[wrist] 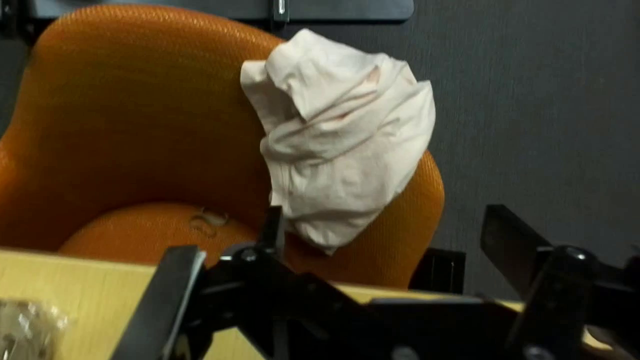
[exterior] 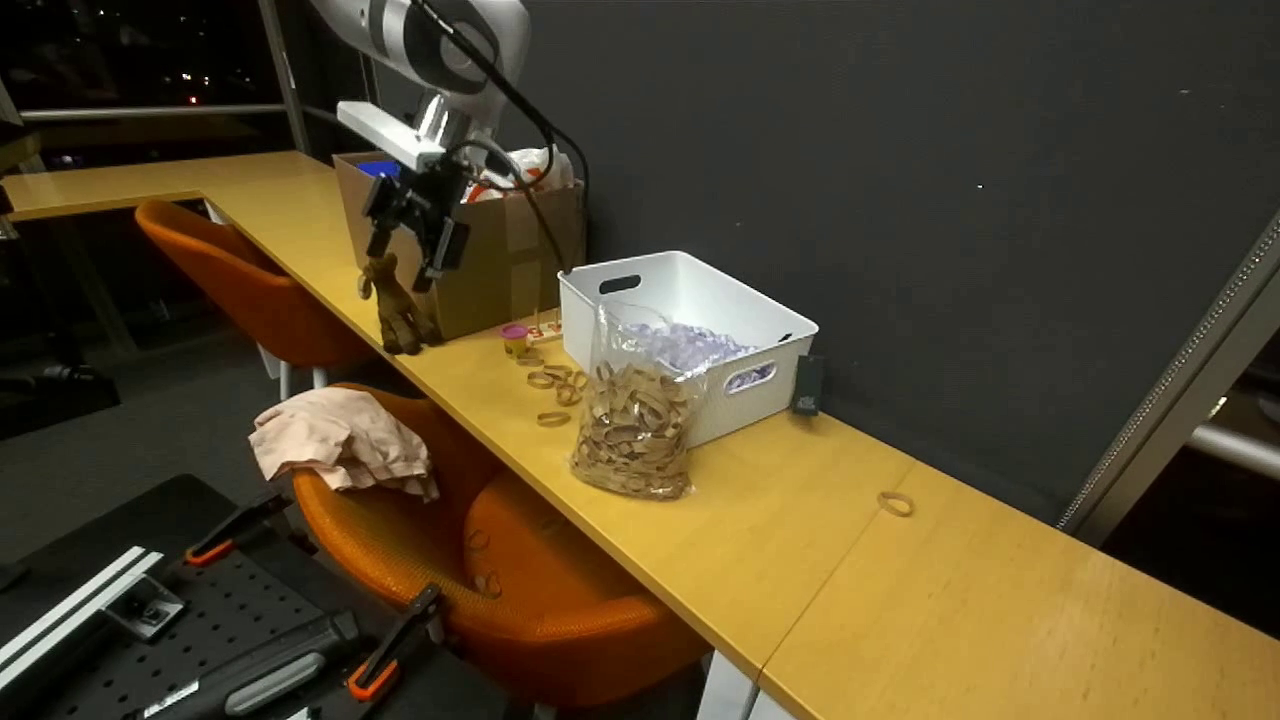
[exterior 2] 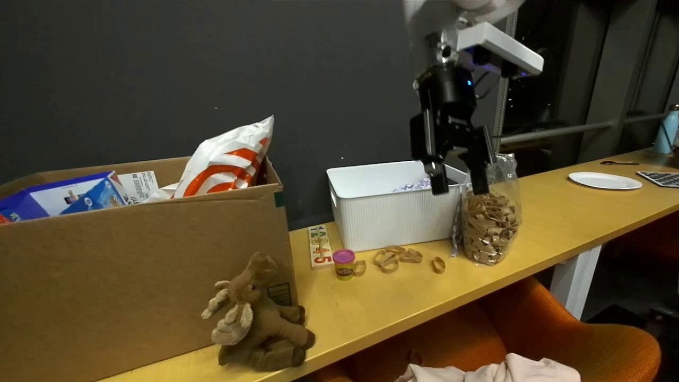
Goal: Put the clothing into the basket
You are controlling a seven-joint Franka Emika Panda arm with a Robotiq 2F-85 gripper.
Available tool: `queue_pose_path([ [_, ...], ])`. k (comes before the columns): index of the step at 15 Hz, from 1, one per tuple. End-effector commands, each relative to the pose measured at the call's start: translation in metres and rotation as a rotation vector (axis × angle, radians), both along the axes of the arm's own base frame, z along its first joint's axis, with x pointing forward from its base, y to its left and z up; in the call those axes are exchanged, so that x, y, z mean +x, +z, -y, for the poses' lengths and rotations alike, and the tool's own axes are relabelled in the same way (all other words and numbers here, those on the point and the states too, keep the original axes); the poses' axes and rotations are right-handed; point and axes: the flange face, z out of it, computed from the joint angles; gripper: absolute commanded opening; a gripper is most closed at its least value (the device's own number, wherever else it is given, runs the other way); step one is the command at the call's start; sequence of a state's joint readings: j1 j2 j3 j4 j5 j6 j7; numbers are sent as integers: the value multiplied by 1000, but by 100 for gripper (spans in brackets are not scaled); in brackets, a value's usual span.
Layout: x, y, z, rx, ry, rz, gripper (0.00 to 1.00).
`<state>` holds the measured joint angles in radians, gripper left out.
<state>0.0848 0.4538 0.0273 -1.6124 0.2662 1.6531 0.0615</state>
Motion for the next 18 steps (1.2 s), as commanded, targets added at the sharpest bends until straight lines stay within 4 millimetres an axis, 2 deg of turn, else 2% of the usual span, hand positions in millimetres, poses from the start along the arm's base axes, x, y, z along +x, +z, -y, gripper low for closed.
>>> queue_pose_path([
  [1, -53, -72, 10, 28, -65, -102, 100],
  [5, -93, -178, 11, 31, -96, -126, 100],
  [7, -108, -213, 7, 29, -104, -135, 100],
  [9, -119, -236, 2, 19, -97, -132, 100],
  [10, -122, -242, -2, 20, -90, -122, 75],
  [11, -124, -246, -6, 21, -86, -115, 74],
  [15, -124, -235, -12, 33, -77, -68, 43],
  [18, -122, -218, -17, 43, -67, -30, 21],
])
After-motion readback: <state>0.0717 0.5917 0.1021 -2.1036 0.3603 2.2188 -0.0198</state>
